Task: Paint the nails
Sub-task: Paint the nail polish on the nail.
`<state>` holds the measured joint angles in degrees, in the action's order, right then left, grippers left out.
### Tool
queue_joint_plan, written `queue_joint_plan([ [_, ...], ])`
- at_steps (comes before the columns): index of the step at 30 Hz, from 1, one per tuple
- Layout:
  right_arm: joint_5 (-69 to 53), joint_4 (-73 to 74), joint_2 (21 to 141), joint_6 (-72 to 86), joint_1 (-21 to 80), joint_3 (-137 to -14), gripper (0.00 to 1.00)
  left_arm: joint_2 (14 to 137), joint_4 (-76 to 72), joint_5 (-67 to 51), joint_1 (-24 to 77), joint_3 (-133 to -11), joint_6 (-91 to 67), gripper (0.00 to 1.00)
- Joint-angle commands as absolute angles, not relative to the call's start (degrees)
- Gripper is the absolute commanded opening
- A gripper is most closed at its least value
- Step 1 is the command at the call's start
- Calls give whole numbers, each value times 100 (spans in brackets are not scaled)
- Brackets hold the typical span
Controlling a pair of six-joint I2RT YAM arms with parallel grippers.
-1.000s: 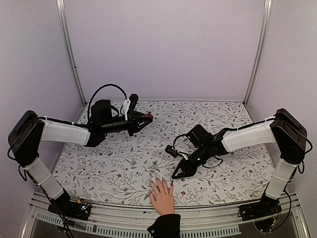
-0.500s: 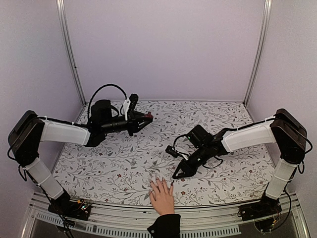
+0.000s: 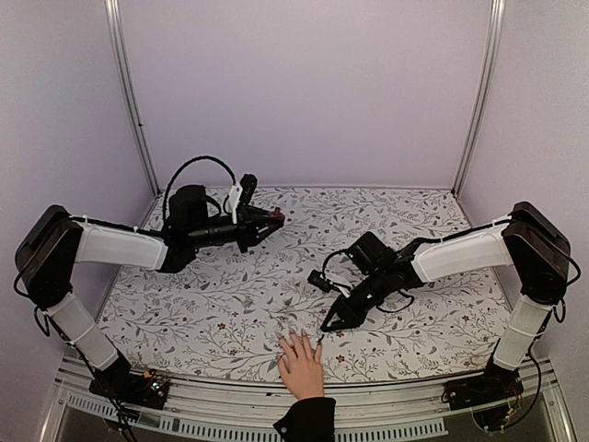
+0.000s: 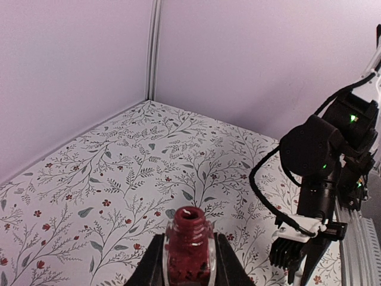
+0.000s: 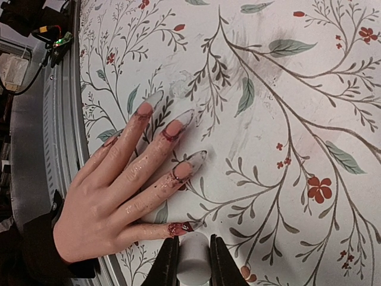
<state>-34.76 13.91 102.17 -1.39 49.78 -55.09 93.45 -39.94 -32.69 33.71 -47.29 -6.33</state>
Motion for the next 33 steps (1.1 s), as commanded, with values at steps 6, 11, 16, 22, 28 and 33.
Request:
queue_joint_plan([
  [6,-3376,1415,10100,-167,4994,-5520,0,9332,-4166,-3304,3299,-4712,-672,0],
  [11,-3339,1424,10103,-150,4967,-5511,0,9324,-4166,-3296,3305,-4711,-671,0],
  [16,-3322,1429,10058,-149,4957,-5511,0,9313,-4166,-3287,3303,-4702,-671,0],
  [22,-3250,1439,9937,-158,4957,-5493,0,9308,-4157,-3289,3301,-4707,-664,0],
  [28,-3252,1409,9769,-193,4957,-5454,0,9291,-4149,-3287,3304,-4702,-655,0],
  [33,-3466,1344,9648,-254,4959,-5374,0,9276,-4150,-3282,3304,-4699,-658,0],
])
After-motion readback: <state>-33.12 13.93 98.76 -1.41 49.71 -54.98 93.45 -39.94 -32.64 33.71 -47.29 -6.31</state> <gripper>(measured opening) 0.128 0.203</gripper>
